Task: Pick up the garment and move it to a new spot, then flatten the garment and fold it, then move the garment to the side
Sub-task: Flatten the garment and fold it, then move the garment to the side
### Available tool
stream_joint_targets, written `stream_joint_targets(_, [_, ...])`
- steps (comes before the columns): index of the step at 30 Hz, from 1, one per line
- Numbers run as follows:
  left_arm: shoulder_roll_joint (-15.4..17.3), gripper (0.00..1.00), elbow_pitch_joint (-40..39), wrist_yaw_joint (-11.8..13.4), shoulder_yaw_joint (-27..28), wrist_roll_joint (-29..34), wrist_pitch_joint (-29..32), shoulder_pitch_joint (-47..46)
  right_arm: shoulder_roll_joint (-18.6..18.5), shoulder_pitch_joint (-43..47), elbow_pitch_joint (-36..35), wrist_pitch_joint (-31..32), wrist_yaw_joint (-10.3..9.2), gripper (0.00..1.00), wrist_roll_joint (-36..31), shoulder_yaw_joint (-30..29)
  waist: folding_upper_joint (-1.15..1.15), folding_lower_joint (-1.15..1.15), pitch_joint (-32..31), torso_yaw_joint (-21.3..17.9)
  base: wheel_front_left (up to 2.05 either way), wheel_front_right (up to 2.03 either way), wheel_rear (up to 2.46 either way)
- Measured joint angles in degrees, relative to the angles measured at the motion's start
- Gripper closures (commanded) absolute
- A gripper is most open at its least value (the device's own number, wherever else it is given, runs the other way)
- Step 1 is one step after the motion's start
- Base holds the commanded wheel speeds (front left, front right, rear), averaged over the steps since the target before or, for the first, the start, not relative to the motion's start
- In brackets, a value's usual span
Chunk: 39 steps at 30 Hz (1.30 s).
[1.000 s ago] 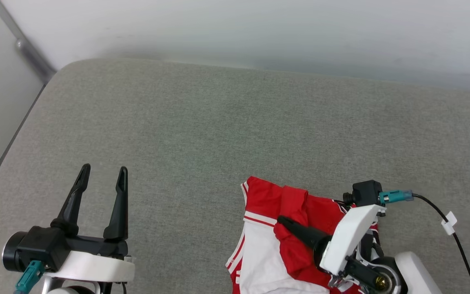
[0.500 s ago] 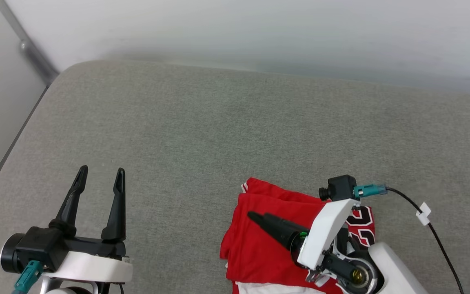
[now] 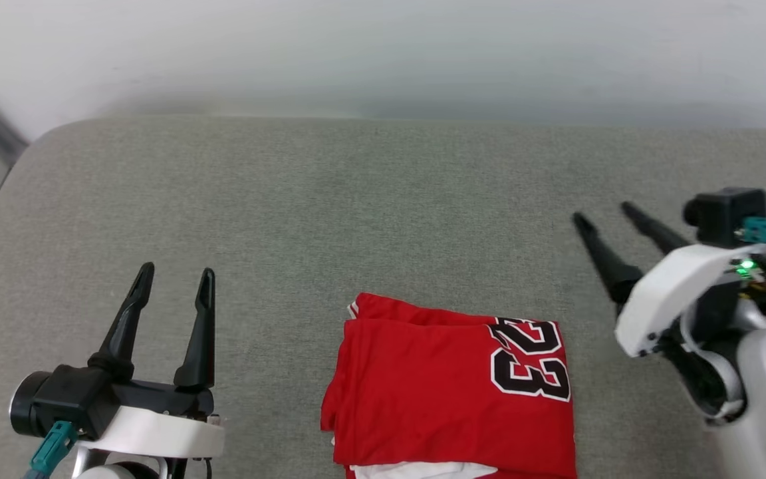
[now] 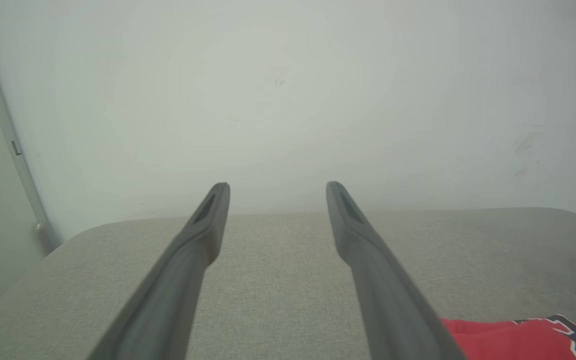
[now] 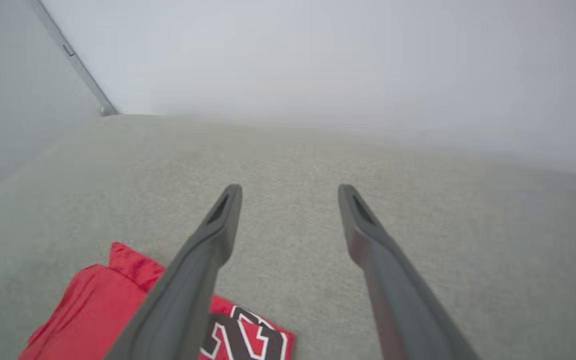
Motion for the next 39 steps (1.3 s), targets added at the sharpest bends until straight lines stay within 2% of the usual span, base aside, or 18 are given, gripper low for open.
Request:
stream_joint_targets(6, [-0.68, 0.0, 0.05, 0.0, -0.42, -0.01, -0.01, -0.67, -5.09, 3.65, -5.94, -8.66, 0.01, 0.0, -6.84, -5.17, 0.0, 0.0, 1.06, -1.98, 0.0, 0.0, 0.0])
stream_joint_targets(10, [-1.0, 0.0, 0.07, 0.0, -0.88, 0.03, -0.01, -0.93, -5.69, 7.49, -9.21, -14.94, 0.02, 0.0, -9.14, -9.21, 0.0, 0.0, 1.5, -2.62, 0.0, 0.0, 0.0])
stream_joint_targets(15, [-1.3, 0.0, 0.1, 0.0, -1.43, 0.01, -0.01, -0.93, -2.94, 13.13, -12.65, -20.5, 0.01, 0.0, -10.55, -13.63, 0.0, 0.0, 1.84, -2.84, 0.0, 0.0, 0.0])
stream_joint_targets(22, [-1.44, 0.0, 0.04, 0.0, -2.22, -0.02, -0.01, -0.23, 3.01, 19.58, -16.44, -23.1, 0.01, 0.0, -12.52, -13.8, 0.0, 0.0, 1.66, -2.88, 0.0, 0.0, 0.0])
stream_joint_targets(39, [-1.51, 0.0, 0.2, 0.0, -3.55, -0.04, -0.01, 0.46, 4.38, 20.62, -16.04, -24.16, 0.01, 0.0, -12.67, -13.36, 0.0, 0.0, 1.21, -2.25, 0.0, 0.0, 0.0])
